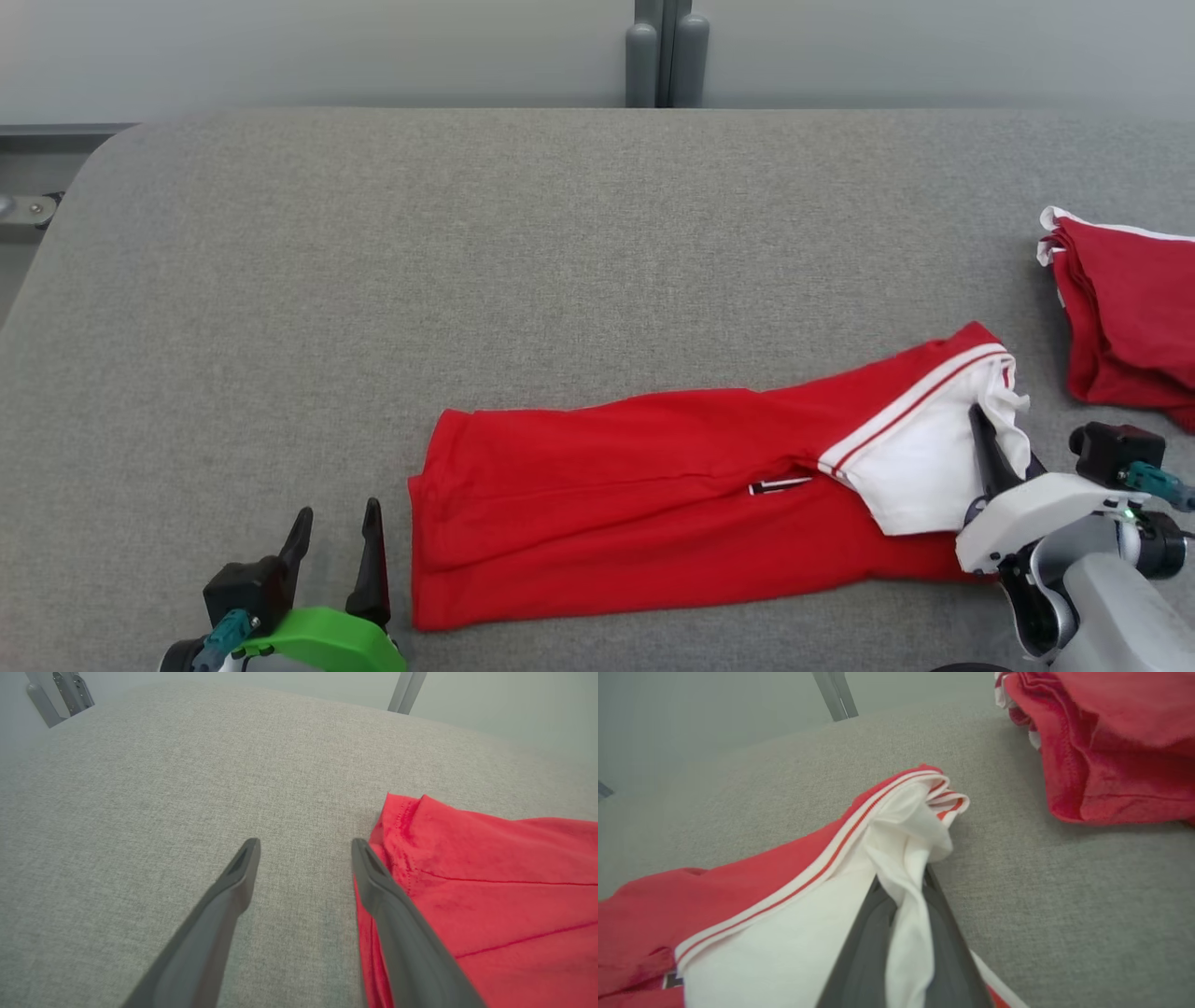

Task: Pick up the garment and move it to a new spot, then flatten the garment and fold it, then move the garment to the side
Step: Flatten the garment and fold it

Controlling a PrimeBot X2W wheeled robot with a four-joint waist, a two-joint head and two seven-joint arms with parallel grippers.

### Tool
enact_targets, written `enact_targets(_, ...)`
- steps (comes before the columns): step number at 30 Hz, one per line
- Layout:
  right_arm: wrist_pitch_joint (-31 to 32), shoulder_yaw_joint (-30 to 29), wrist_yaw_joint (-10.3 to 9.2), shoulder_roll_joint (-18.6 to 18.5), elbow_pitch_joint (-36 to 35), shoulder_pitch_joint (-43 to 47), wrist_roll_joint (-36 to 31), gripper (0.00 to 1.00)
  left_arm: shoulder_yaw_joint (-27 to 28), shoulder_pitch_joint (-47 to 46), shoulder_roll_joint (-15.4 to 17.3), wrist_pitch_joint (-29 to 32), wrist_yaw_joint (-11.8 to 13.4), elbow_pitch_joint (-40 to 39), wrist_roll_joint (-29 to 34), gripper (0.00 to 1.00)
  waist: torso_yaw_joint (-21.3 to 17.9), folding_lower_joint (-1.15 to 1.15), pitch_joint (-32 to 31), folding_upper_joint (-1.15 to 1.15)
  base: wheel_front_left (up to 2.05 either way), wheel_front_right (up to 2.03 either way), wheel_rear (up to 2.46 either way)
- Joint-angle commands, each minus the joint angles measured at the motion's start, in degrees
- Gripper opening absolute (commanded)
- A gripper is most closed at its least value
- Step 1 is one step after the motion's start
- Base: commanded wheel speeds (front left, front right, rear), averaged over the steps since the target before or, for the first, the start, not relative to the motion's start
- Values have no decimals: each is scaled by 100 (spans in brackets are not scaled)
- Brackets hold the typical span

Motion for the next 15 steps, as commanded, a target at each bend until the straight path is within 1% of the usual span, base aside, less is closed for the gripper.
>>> enact_targets(1, -10, 0, -12, -11, -162, 74, -83, 0, 17, 83, 15, 4, -9, 14, -42, 100, -60, 0, -44, 0, 0, 0, 0)
enact_targets(4, -10, 241, -10, 69, -697, 136, -187, 0, -16, 102, 15, 4, -25, 35, -66, 100, -137, 0, -97, 0, 0, 0, 0)
enact_targets(7, -10, 706, -8, 122, -1171, 173, -171, 0, -70, 111, 16, 4, -30, 57, -90, 100, -186, 0, -141, 0, 0, 0, 0)
enact_targets(11, 66, 1604, -8, 203, -1605, 135, -74, 0, -181, 97, 15, 4, -38, 84, -111, 100, -153, 0, -186, 0, 0, 0, 0)
enact_targets(15, 327, 2554, -8, 313, -1826, -39, 50, 0, -374, 40, 16, 4, -40, 95, -156, 100, 30, 0, -192, 0, 0, 0, 0)
